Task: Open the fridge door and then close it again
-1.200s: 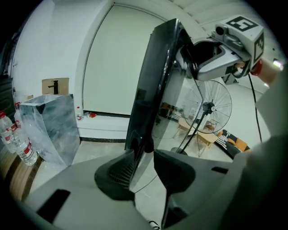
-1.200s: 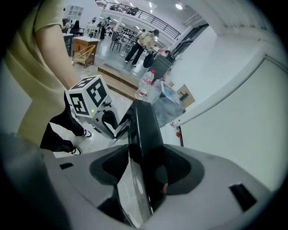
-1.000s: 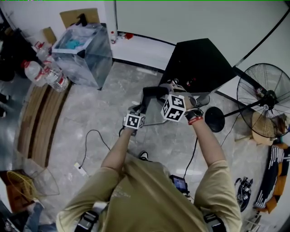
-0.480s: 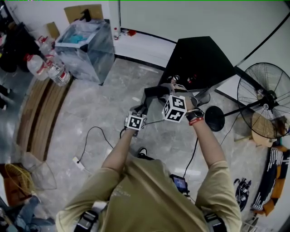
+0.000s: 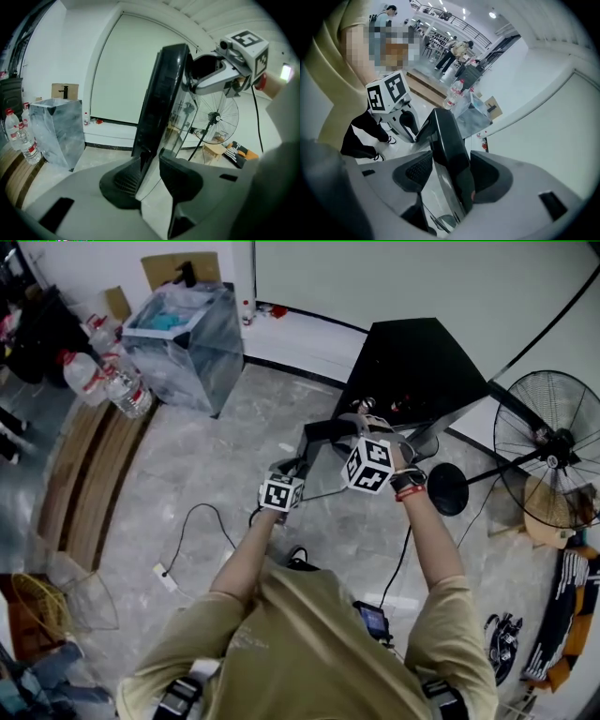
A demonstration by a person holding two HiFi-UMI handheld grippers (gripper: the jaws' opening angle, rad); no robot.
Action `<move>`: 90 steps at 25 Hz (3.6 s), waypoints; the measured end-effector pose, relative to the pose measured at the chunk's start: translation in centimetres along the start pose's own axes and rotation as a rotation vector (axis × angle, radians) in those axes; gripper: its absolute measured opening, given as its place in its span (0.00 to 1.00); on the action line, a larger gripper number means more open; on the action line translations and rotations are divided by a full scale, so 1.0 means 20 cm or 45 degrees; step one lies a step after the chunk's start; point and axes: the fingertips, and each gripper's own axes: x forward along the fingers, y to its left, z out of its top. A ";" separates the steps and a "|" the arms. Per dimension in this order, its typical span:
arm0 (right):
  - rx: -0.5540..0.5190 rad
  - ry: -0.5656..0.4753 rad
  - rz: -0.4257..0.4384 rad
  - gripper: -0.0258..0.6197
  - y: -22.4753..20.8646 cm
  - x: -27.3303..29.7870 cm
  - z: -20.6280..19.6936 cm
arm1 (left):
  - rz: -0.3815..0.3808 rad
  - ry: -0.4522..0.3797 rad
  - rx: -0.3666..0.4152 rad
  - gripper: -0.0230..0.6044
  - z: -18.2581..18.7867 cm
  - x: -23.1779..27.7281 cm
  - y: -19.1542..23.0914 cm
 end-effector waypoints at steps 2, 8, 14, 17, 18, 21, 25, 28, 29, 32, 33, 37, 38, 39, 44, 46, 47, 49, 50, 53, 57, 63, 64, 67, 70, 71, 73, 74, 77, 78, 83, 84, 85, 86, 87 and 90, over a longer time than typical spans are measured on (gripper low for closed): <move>0.080 -0.052 -0.043 0.45 -0.03 -0.05 0.03 | 0.007 -0.044 0.014 0.25 0.05 -0.07 0.02; 0.417 -0.255 -0.106 0.43 -0.05 -0.18 0.10 | 0.054 -0.159 0.092 0.25 0.20 -0.30 0.05; 0.741 -0.410 -0.199 0.41 -0.06 -0.27 0.11 | 0.122 -0.273 0.129 0.25 0.39 -0.48 0.08; 0.892 -0.465 -0.328 0.40 -0.10 -0.33 0.09 | 0.141 -0.332 0.130 0.25 0.48 -0.55 0.08; 0.946 -0.484 -0.370 0.40 -0.11 -0.34 0.08 | 0.147 -0.354 0.128 0.25 0.50 -0.58 0.08; 1.107 -0.543 -0.477 0.37 -0.13 -0.39 0.05 | 0.157 -0.418 0.131 0.25 0.59 -0.65 0.06; 1.288 -0.583 -0.608 0.31 -0.15 -0.45 0.01 | 0.180 -0.482 0.168 0.22 0.68 -0.72 0.04; 1.379 -0.592 -0.663 0.24 -0.14 -0.46 -0.03 | 0.194 -0.502 0.180 0.17 0.71 -0.74 0.04; 1.405 -0.595 -0.671 0.22 -0.13 -0.45 -0.04 | 0.195 -0.504 0.183 0.16 0.72 -0.75 0.04; 1.454 -0.608 -0.670 0.17 -0.12 -0.44 -0.05 | 0.197 -0.511 0.192 0.14 0.74 -0.76 0.04; 1.465 -0.617 -0.667 0.15 -0.12 -0.43 -0.05 | 0.198 -0.516 0.193 0.14 0.74 -0.76 0.04; 1.496 -0.648 -0.667 0.12 -0.12 -0.43 -0.02 | 0.203 -0.530 0.194 0.11 0.77 -0.76 0.04; 1.499 -0.653 -0.667 0.11 -0.12 -0.43 -0.01 | 0.204 -0.532 0.194 0.10 0.77 -0.77 0.05; 1.500 -0.657 -0.665 0.11 -0.12 -0.43 0.00 | 0.204 -0.534 0.194 0.10 0.77 -0.77 0.05; 1.495 -0.672 -0.653 0.11 -0.11 -0.41 0.00 | 0.203 -0.533 0.184 0.09 0.75 -0.77 0.06; 1.480 -0.667 -0.651 0.11 -0.11 -0.41 0.00 | 0.204 -0.529 0.182 0.09 0.75 -0.76 0.07; 1.474 -0.664 -0.648 0.11 -0.12 -0.40 0.00 | 0.203 -0.526 0.181 0.09 0.75 -0.75 0.07; 1.459 -0.654 -0.637 0.11 -0.12 -0.39 0.00 | 0.196 -0.515 0.176 0.09 0.74 -0.73 0.07; 1.445 -0.645 -0.627 0.11 -0.12 -0.39 0.00 | 0.189 -0.508 0.173 0.09 0.73 -0.72 0.07; 1.370 -0.608 -0.577 0.11 -0.12 -0.36 0.01 | 0.163 -0.486 0.164 0.09 0.69 -0.69 0.06; 1.250 -0.564 -0.505 0.12 -0.12 -0.35 0.04 | 0.137 -0.450 0.162 0.09 0.65 -0.65 0.06; 1.036 -0.474 -0.350 0.22 -0.10 -0.29 0.07 | 0.125 -0.414 0.158 0.09 0.59 -0.60 0.07; 0.999 -0.458 -0.323 0.23 -0.10 -0.28 0.07 | 0.128 -0.412 0.160 0.09 0.58 -0.59 0.08; 0.861 -0.399 -0.246 0.28 -0.08 -0.27 0.07 | 0.128 -0.398 0.156 0.09 0.56 -0.58 0.09; 0.680 -0.337 -0.172 0.32 -0.07 -0.24 0.08 | 0.128 -0.379 0.146 0.09 0.53 -0.56 0.11; 0.617 -0.318 -0.150 0.33 -0.07 -0.23 0.09 | 0.126 -0.372 0.143 0.09 0.52 -0.55 0.11; 0.494 -0.282 -0.101 0.36 -0.06 -0.21 0.10 | 0.119 -0.356 0.139 0.09 0.49 -0.54 0.12; 0.439 -0.260 -0.072 0.36 -0.06 -0.20 0.09 | 0.111 -0.348 0.138 0.09 0.48 -0.53 0.11; 0.285 -0.194 0.012 0.38 -0.04 -0.16 0.07 | 0.086 -0.326 0.139 0.10 0.45 -0.51 0.10; 0.240 -0.172 0.033 0.39 -0.04 -0.14 0.06 | 0.079 -0.318 0.139 0.10 0.44 -0.50 0.10; 0.053 -0.081 0.134 0.39 -0.02 -0.08 0.02 | 0.039 -0.263 0.128 0.10 0.36 -0.46 0.10; 0.025 -0.071 0.149 0.39 -0.02 -0.07 0.02 | 0.031 -0.251 0.126 0.13 0.35 -0.44 0.10; 0.001 -0.063 0.163 0.39 -0.01 -0.06 0.01 | 0.026 -0.240 0.128 0.15 0.33 -0.43 0.10; -0.017 -0.057 0.174 0.39 -0.02 -0.05 0.01 | 0.020 -0.227 0.134 0.19 0.31 -0.41 0.10; -0.029 -0.054 0.182 0.39 -0.02 -0.05 0.00 | 0.010 -0.215 0.142 0.20 0.29 -0.40 0.10; -0.052 -0.045 0.201 0.38 -0.03 -0.03 -0.01 | -0.035 -0.164 0.156 0.27 0.23 -0.33 0.08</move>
